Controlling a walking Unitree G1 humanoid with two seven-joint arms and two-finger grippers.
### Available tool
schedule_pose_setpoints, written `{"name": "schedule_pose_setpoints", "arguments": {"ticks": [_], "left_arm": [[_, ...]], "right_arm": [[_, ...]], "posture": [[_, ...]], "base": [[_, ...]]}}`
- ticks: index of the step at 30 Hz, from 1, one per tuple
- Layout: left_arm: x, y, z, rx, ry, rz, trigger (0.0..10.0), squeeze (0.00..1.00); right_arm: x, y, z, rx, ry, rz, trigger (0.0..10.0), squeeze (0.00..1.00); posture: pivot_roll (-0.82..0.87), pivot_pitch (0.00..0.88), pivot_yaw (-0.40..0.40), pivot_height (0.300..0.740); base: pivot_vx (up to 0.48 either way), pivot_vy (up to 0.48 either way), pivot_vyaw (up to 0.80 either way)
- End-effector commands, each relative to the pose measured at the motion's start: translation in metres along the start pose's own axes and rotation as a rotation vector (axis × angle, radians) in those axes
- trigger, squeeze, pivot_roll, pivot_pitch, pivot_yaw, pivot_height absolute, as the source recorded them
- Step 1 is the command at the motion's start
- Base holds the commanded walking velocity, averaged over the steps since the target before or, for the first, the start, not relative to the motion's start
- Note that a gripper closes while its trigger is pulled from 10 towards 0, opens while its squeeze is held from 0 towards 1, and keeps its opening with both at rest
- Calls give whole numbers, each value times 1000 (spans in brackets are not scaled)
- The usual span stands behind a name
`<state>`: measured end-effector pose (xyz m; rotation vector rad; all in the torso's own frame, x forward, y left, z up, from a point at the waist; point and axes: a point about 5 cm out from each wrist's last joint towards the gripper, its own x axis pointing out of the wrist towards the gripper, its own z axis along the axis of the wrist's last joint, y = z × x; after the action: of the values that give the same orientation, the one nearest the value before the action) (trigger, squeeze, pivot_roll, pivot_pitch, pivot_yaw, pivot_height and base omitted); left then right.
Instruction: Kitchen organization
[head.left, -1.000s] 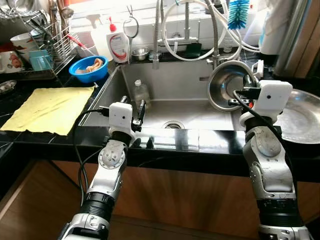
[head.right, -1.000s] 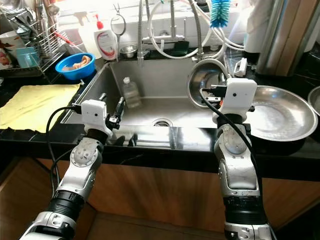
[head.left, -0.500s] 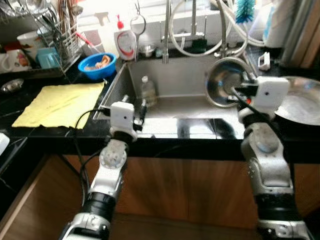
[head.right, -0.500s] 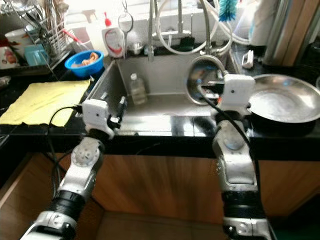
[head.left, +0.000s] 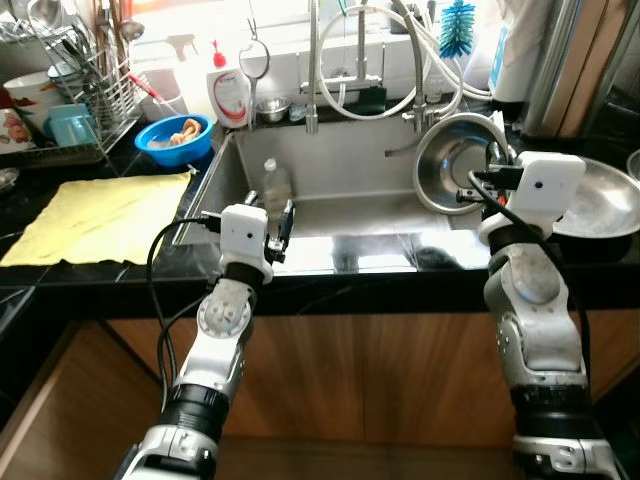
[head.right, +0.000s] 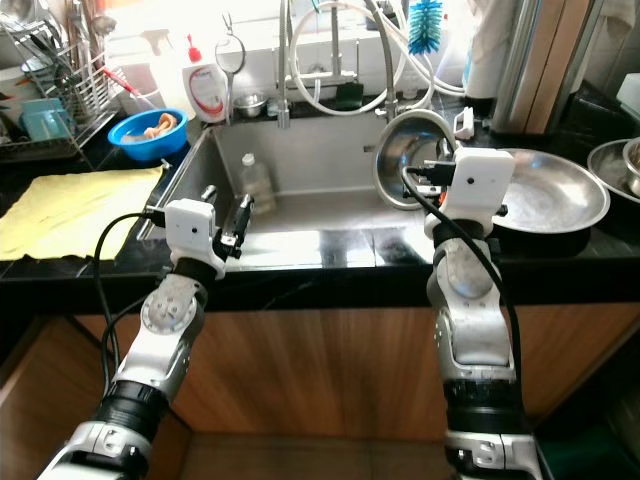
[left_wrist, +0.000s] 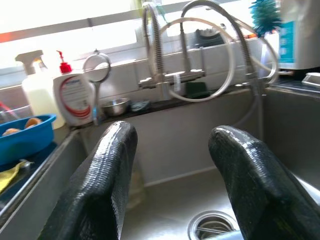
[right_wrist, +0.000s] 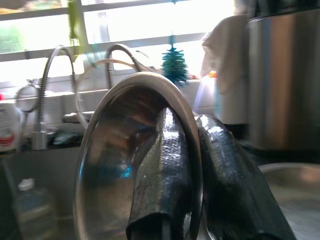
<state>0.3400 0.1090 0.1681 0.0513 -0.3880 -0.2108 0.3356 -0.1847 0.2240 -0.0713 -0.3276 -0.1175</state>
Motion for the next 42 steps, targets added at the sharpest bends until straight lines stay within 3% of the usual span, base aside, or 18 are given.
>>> {"name": "schedule_pose_setpoints", "arguments": {"ticks": [1,12,26,30,38,42], "left_arm": [[1,7,-2,-3,18,27,10000,0],[0,10,-2,-10,8,88,10000,0],[-1,17,-2,13,4,118,10000,0],[0,16,-3,12,5,114,10000,0],[0,16,-3,9,6,105,10000,0],[0,16,-3,10,9,102,10000,0]], "right_arm": [[4,9,10,25,-36,25,10000,0],[8,0,12,-20,-24,50,10000,0],[8,18,2,-64,67,204,10000,0],[9,20,-4,-138,132,251,10000,0],[9,6,-31,-205,297,182,10000,0],[10,2,-34,-207,323,157,10000,0]], "posture": [[-286,0,134,740],[-287,0,96,740],[-279,0,89,740],[-282,0,93,740],[-277,0,94,740],[-277,0,94,740]], "base": [[307,0,0],[306,0,0],[22,0,0],[0,0,0],[0,0,0],[0,0,0]]}}
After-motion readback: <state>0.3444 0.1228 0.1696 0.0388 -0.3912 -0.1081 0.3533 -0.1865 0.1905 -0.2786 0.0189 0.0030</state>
